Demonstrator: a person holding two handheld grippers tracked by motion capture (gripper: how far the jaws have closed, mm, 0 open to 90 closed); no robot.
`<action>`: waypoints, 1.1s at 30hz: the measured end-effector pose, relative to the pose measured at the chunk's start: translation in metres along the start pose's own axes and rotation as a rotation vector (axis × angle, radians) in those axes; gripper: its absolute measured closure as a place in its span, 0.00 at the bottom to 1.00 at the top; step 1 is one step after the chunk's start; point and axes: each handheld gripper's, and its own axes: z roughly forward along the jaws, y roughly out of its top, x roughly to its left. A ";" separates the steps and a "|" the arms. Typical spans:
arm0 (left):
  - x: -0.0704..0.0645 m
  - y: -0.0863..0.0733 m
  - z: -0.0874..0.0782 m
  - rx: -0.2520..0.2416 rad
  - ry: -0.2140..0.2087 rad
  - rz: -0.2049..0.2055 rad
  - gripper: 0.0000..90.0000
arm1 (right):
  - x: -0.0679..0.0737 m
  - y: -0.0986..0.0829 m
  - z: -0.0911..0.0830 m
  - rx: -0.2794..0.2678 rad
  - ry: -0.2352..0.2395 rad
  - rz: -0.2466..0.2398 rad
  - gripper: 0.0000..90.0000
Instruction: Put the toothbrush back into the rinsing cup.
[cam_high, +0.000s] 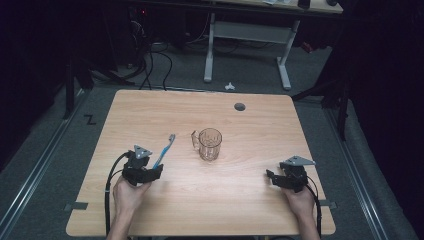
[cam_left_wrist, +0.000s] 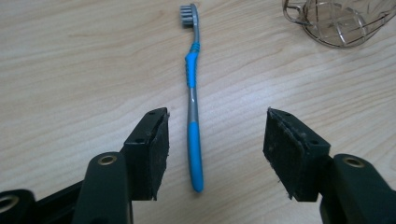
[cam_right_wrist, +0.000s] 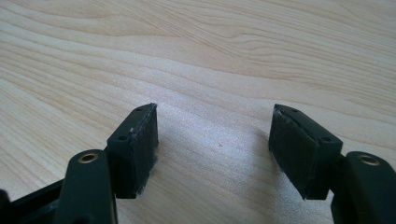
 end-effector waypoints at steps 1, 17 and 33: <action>0.000 0.001 0.001 -0.003 -0.002 -0.001 0.45 | 0.000 0.000 0.000 0.000 0.000 0.000 0.37; 0.005 0.028 0.009 0.016 -0.032 0.037 0.46 | 0.000 0.000 0.000 0.000 -0.001 0.001 0.37; 0.005 0.056 0.026 0.079 -0.009 0.070 0.48 | 0.000 0.000 0.000 0.000 0.000 0.003 0.37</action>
